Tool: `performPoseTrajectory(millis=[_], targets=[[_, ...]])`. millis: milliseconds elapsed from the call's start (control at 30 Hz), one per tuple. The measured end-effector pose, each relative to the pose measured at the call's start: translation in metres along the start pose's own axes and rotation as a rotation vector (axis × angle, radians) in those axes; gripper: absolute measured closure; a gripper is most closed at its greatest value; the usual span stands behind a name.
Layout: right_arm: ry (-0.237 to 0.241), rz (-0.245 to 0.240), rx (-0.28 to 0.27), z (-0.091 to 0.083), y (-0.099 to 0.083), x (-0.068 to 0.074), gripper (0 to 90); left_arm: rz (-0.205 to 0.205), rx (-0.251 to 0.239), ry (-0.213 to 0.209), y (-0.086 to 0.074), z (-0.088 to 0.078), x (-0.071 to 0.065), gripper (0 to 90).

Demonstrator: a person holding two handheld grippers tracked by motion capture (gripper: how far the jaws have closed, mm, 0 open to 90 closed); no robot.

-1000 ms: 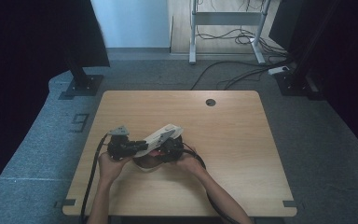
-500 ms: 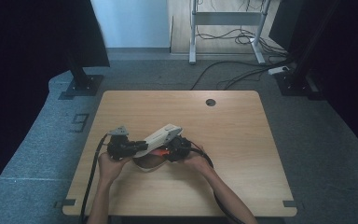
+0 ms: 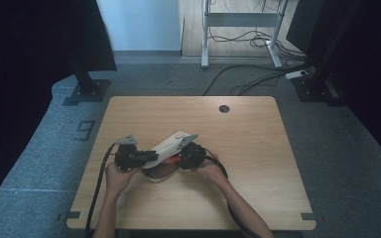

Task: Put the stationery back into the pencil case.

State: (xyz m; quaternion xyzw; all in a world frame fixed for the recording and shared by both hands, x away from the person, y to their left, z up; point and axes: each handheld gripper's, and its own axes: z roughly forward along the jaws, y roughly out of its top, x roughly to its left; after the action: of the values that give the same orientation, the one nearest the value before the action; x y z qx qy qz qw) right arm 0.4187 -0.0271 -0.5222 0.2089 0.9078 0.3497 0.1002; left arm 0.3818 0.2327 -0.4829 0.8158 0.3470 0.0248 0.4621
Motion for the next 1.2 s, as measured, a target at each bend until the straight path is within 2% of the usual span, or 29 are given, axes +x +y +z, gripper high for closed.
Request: performPoseTrajectory(millis=[167,633,700,933,1000,1067,1100,1200], targets=[[-0.001,0.005,0.007,-0.012,-0.007,-0.003,47.0,0.014,0.013,-0.005,-0.003,0.004,-0.003,72.2],[-0.024,0.046,0.002,-0.031,-0.025,-0.014,44.9,0.010,0.043,-0.033,-0.014,0.014,-0.009,65.9],[-0.027,0.054,-0.008,-0.034,-0.028,-0.015,44.7,0.026,0.069,-0.015,-0.016,0.019,-0.012,62.6],[-0.033,0.056,-0.020,-0.040,-0.030,-0.016,44.4,0.074,0.080,0.025,-0.020,0.026,-0.018,57.1],[-0.033,0.067,-0.029,-0.040,-0.030,-0.015,47.2,0.105,0.089,0.070,-0.022,0.029,-0.020,55.0],[-0.029,0.073,-0.032,-0.040,-0.030,-0.016,49.1,0.111,0.091,0.079,-0.022,0.031,-0.020,54.7],[-0.028,0.079,-0.031,-0.039,-0.030,-0.016,53.3,0.107,0.090,0.081,-0.023,0.032,-0.019,53.6],[-0.030,0.085,-0.030,-0.038,-0.030,-0.016,55.1,0.101,0.085,0.085,-0.023,0.033,-0.019,53.5]])
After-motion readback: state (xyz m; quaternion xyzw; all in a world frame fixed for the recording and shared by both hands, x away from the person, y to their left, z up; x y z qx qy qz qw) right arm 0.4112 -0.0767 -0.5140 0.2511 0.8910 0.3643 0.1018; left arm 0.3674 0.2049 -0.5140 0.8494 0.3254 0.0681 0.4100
